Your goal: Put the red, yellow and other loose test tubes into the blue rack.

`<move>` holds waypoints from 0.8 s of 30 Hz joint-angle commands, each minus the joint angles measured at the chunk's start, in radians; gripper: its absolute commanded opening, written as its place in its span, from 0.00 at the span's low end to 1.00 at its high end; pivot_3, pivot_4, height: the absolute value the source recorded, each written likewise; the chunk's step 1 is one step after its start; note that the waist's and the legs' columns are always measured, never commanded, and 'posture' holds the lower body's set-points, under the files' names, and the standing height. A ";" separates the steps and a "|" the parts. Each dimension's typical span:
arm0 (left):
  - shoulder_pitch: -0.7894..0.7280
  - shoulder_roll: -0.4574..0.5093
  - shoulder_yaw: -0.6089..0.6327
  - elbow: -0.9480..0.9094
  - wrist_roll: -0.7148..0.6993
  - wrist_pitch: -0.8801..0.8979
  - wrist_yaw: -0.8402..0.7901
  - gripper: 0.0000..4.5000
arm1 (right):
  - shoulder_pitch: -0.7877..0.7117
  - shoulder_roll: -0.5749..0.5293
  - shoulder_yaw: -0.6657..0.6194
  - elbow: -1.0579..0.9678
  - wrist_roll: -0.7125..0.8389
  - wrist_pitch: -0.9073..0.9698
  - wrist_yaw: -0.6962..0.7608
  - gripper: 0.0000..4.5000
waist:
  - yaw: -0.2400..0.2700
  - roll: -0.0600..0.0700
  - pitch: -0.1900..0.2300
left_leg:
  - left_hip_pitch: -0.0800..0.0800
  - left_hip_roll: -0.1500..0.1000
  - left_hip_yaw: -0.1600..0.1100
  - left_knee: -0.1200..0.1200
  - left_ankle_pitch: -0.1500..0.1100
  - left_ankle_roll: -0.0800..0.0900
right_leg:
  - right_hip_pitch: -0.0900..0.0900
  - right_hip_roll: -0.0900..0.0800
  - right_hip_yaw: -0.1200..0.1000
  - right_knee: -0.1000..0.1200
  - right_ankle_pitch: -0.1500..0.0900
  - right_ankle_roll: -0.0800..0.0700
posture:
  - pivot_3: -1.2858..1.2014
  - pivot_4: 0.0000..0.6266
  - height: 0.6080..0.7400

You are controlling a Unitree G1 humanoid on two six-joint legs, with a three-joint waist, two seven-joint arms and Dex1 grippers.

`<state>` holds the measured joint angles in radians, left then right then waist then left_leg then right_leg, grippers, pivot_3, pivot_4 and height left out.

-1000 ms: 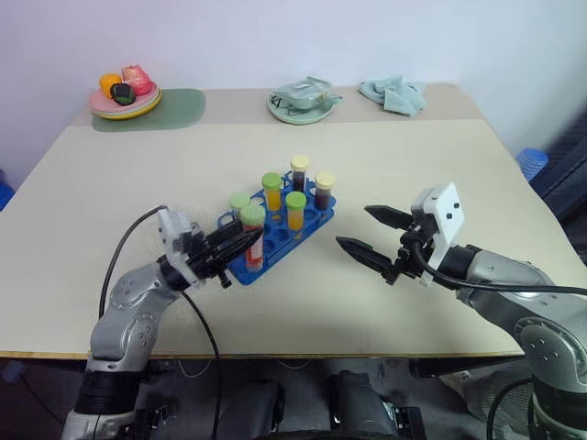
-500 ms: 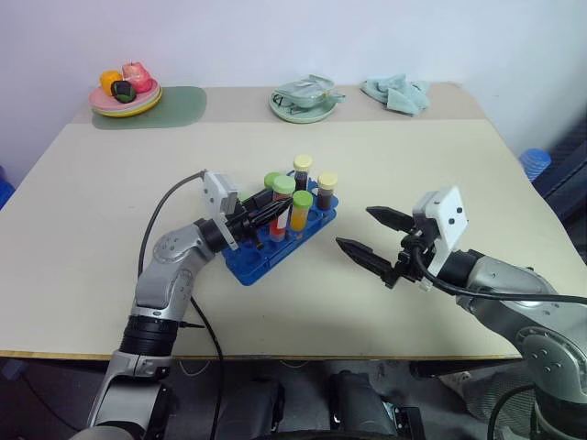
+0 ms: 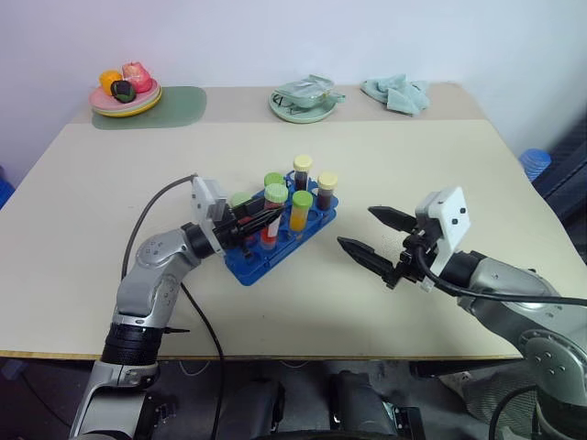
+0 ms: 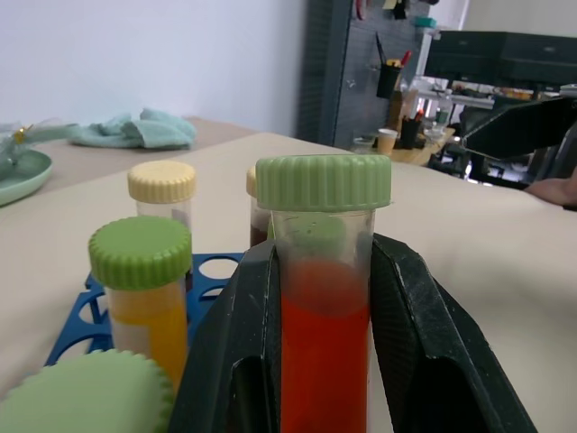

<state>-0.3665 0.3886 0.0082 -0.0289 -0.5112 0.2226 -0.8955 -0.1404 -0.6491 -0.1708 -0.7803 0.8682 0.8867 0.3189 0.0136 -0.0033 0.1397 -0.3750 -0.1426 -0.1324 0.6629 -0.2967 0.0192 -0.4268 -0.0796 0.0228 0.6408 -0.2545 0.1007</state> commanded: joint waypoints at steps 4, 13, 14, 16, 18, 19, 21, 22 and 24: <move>0.010 0.010 0.010 0.032 0.012 -0.034 -0.042 0.17 | -0.001 -0.008 -0.022 -0.024 0.008 -0.016 -0.001 0.96 | 0.000 0.000 0.000 | 0.000 0.000 0.000 0.000 0.000 0.000 | 0.000 0.000 0.000 0.000 0.000 0.000 | 0.52 0.24 1.00; 0.036 0.012 -0.007 0.023 0.016 -0.051 -0.088 0.17 | -0.018 -0.007 -0.020 -0.021 0.019 -0.007 -0.012 0.96 | -0.001 0.000 0.000 | 0.000 0.000 0.000 0.000 0.000 0.000 | 0.000 0.000 0.000 0.000 0.000 0.000 | 0.52 0.24 1.00; 0.038 0.012 -0.008 0.024 0.018 -0.054 -0.091 0.17 | -0.018 -0.007 -0.020 -0.022 0.020 -0.007 -0.013 0.96 | -0.001 0.000 0.000 | 0.000 0.000 0.000 0.000 0.000 0.000 | 0.000 0.000 0.000 0.000 0.000 0.000 | 0.52 0.24 1.00; 0.039 0.011 -0.007 0.037 0.026 -0.065 -0.095 0.17 | -0.015 -0.008 -0.022 -0.024 0.022 -0.007 -0.014 0.96 | 0.000 0.000 0.000 | 0.000 0.000 0.000 0.000 0.000 0.000 | 0.000 0.000 0.000 0.000 0.000 0.000 | 0.52 0.24 1.00; 0.035 0.010 -0.009 0.056 0.040 -0.082 -0.098 0.17 | -0.011 -0.009 -0.024 -0.027 0.024 -0.009 -0.015 0.96 | 0.000 0.000 0.000 | 0.000 0.000 0.000 0.000 0.000 0.000 | 0.000 0.000 0.000 -0.001 0.000 0.000 | 0.52 0.24 1.00; 0.030 0.008 -0.012 0.069 0.053 -0.096 -0.096 0.17 | -0.008 -0.010 -0.025 -0.028 0.025 -0.009 -0.015 0.96 | 0.000 0.000 0.000 | 0.000 0.000 0.000 0.000 0.000 0.000 | 0.000 0.000 0.000 -0.001 0.000 0.000 | 0.52 0.24 1.00; 0.024 0.005 -0.014 0.086 0.066 -0.115 -0.092 0.17 | -0.006 -0.011 -0.026 -0.029 0.026 -0.011 -0.015 0.96 | -0.001 0.000 0.000 | 0.000 0.000 0.000 0.000 0.000 0.000 | 0.000 0.000 0.000 -0.001 0.000 0.000 | 0.52 0.24 1.00; 0.019 0.004 -0.017 0.097 0.074 -0.124 -0.089 0.17 | -0.007 -0.011 -0.025 -0.028 0.026 -0.010 -0.016 0.96 | -0.001 0.000 0.000 | 0.000 0.000 0.000 0.000 0.000 0.000 | 0.000 0.000 0.000 -0.001 0.000 0.000 | 0.52 0.24 1.00; 0.011 0.002 -0.024 0.129 0.105 -0.160 -0.075 0.17 | -0.009 -0.012 -0.026 -0.026 0.026 -0.011 -0.015 0.96 | -0.001 0.000 0.000 | 0.000 0.000 0.000 0.000 0.000 0.000 | 0.001 0.000 0.000 -0.001 0.000 0.000 | 0.52 0.24 1.00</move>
<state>-0.3641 0.3860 -0.0145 0.0522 -0.4586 0.0801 -0.9904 -0.1428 -0.6506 -0.1714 -0.7804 0.8806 0.8870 0.3029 0.0129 -0.0032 0.1397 -0.3744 -0.1426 -0.1326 0.6627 -0.2970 0.0196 -0.4262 -0.0795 0.0228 0.6402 -0.2546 0.1007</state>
